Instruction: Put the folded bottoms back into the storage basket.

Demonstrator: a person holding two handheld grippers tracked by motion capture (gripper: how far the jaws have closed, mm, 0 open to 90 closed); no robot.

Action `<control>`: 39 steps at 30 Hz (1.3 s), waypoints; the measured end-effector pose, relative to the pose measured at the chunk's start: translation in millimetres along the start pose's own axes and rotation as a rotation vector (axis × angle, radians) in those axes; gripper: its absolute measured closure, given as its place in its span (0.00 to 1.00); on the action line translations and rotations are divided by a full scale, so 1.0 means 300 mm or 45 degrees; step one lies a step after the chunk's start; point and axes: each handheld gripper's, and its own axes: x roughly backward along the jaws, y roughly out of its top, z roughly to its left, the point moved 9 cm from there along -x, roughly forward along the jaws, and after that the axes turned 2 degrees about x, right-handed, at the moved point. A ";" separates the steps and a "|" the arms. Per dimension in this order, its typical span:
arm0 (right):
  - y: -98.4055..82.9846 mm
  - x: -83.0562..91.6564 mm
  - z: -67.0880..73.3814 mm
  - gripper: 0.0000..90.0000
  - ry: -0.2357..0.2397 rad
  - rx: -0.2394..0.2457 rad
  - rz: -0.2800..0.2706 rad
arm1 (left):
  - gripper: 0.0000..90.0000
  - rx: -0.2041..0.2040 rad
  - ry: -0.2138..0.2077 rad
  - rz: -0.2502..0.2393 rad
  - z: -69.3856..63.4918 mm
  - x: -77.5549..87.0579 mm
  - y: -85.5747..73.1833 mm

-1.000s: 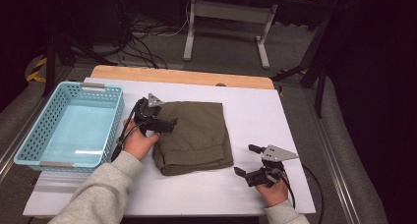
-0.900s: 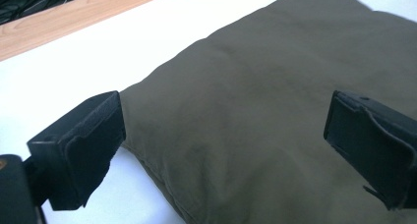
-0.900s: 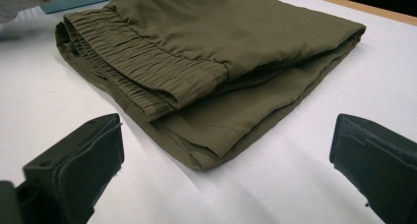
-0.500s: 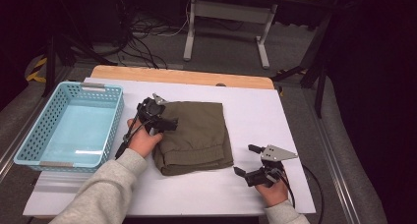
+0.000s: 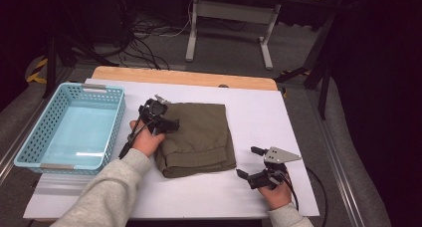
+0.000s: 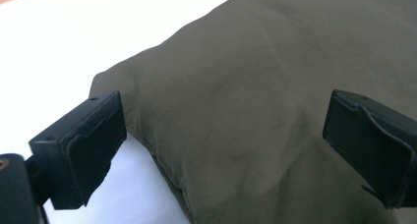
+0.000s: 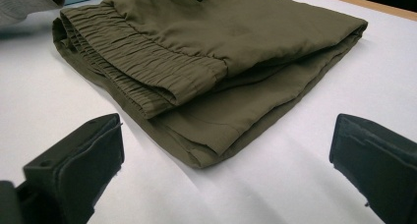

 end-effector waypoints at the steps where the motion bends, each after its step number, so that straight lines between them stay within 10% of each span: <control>1: 0.000 0.000 0.000 0.00 0.000 0.000 0.000 | 0.04 0.008 0.003 0.005 0.001 -0.006 -0.002; 39: -0.003 -0.001 0.002 0.00 0.007 -0.001 0.007 | 0.00 0.040 -0.076 0.013 -0.012 -0.069 -0.040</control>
